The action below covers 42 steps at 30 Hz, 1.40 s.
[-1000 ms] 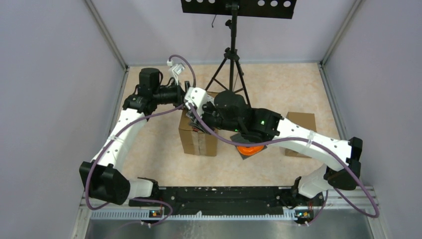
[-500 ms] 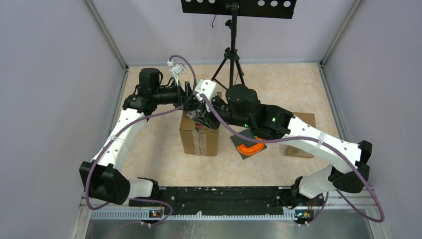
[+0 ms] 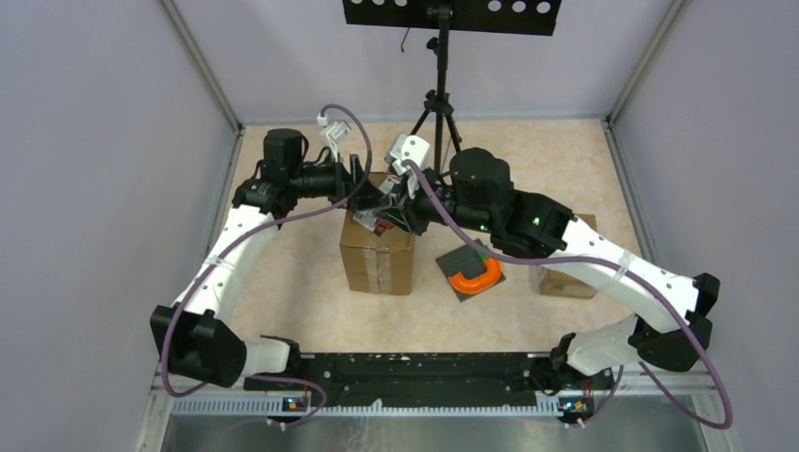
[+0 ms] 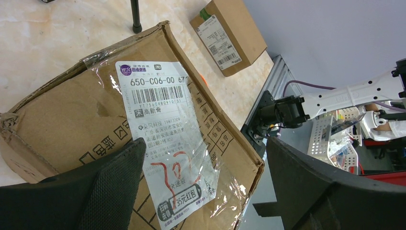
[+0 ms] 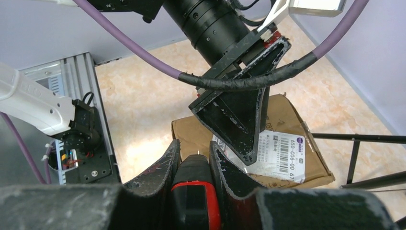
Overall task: Unpack the express box
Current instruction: Cut the express box at the center of the board.
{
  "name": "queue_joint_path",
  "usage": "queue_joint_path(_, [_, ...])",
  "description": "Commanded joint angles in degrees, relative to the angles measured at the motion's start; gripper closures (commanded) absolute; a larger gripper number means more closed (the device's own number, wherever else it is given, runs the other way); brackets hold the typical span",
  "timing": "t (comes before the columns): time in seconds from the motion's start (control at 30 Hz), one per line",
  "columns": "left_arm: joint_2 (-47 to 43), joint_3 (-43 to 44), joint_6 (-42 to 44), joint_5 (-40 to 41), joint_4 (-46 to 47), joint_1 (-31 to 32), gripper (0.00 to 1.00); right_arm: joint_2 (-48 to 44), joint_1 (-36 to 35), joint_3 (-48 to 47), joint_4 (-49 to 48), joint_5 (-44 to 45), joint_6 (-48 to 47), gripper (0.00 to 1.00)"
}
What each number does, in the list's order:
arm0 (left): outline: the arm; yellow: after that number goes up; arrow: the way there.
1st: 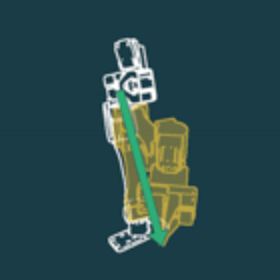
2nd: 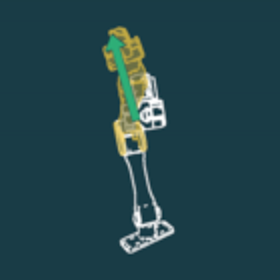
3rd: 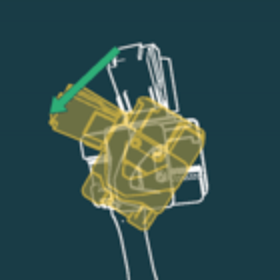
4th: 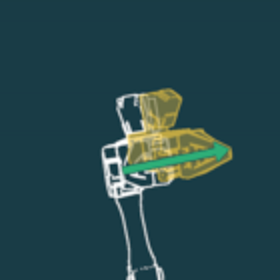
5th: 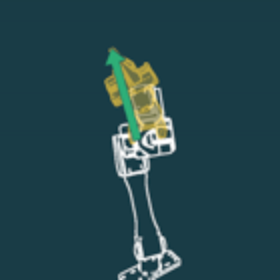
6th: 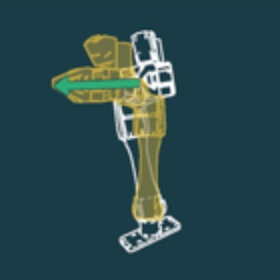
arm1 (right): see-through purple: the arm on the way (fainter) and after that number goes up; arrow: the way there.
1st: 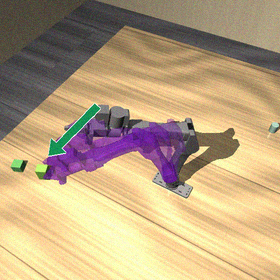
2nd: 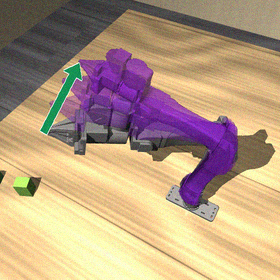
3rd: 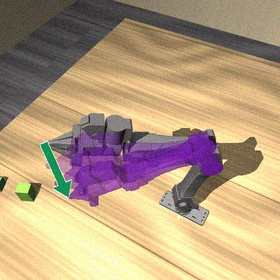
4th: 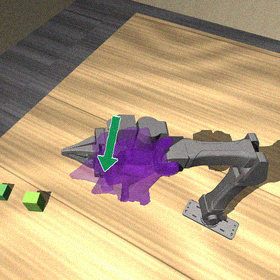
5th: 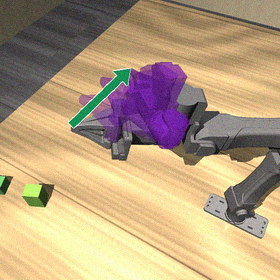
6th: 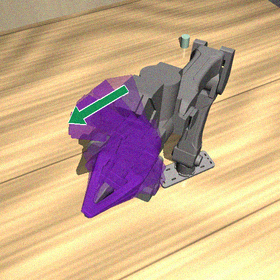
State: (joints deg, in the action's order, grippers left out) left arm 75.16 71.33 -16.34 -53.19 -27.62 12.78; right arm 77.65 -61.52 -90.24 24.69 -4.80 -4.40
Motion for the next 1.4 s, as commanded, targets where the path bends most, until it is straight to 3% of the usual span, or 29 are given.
queue_joint_path(0.0, [1.15,-0.54,0.87,0.88,-5.25,-0.38,0.02,-1.76,0.59,1.05,-2.39,-2.98,1.69,1.00])
queue_joint_path(0.67, [1.88,-0.17,0.70,2.31,-5.56,-0.38,0.02,-3.21,1.59,4.85,-1.89,-4.77,3.95,1.00])
queue_joint_path(1.37, [3.40,-1.57,-2.62,4.77,-0.77,-0.29,0.02,-2.88,14.56,14.43,-6.34,-20.43,19.56,1.00])
